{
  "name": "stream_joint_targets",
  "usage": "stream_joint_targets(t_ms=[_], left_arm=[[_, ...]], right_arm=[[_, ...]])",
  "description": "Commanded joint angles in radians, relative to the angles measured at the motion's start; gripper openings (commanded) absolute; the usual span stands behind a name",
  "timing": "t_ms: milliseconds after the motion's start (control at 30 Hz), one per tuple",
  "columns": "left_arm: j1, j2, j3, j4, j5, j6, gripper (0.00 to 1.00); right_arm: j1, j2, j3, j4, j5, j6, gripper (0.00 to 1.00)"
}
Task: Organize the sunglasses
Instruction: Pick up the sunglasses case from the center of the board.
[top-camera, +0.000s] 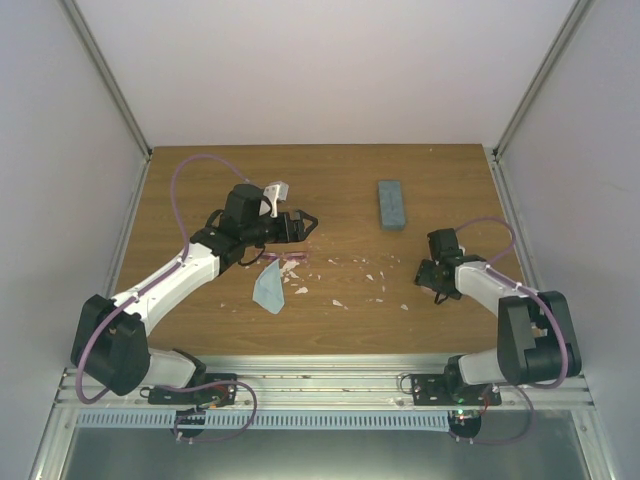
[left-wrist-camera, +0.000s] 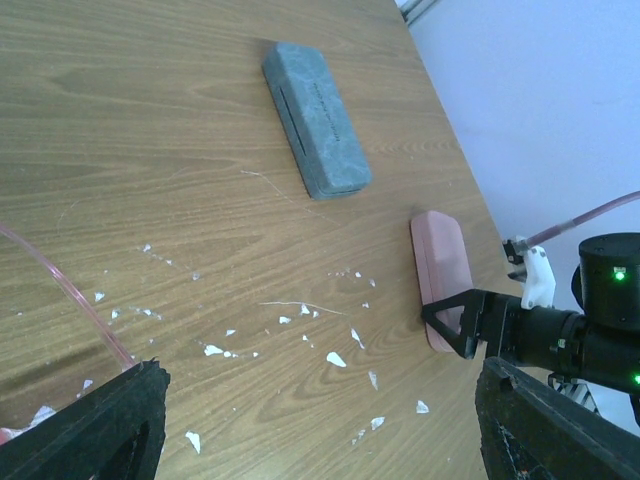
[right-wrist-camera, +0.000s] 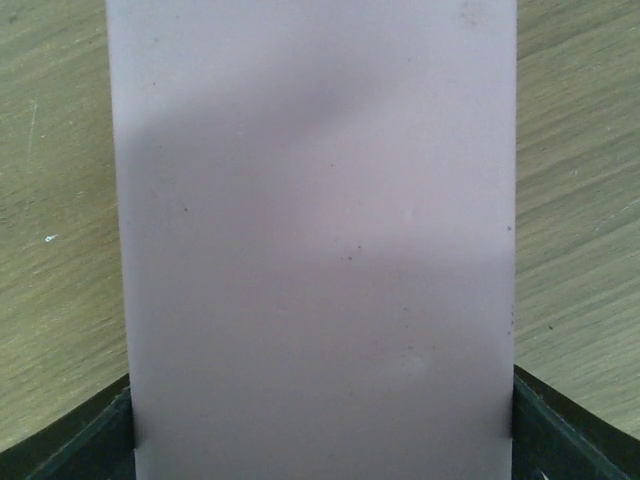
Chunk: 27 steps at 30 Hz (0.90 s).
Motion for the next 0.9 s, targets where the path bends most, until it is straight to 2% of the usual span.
stream_joint_targets(t_ms=[0,200,267,467,667,867], left_arm=[[0.004,0.009,0.005,0.055,0.012,-0.007,0.84],[0.005,0.026,-0.002,0.062,0.032,-0.008,0.87],[0.005,0.023,-0.015,0.082,0.036,-0.014,0.98],[0.003,-0.028,-0.059,0.171,0.071,-0.002,0.99],[0.002,-0.091,-0.13,0.401,0.307,-0.038,0.99],[0.001,-0.101,-0.144,0.537,0.408,-0.193,0.99]], right_arm=[[0.016,-0.028,0.007,0.023,-0.051,-0.009,0.62],[0.054,-0.109,0.015,0.12,-0.229,-0.097,0.6],[0.076,-0.117,0.027,0.158,-0.345,-0.119,0.6],[0.161,-0.161,0.049,0.341,-0.655,-0.163,0.57],[0.196,-0.18,0.066,0.555,-0.972,-0.088,0.57],[0.21,-0.159,0.085,0.799,-1.193,0.096,0.56]])
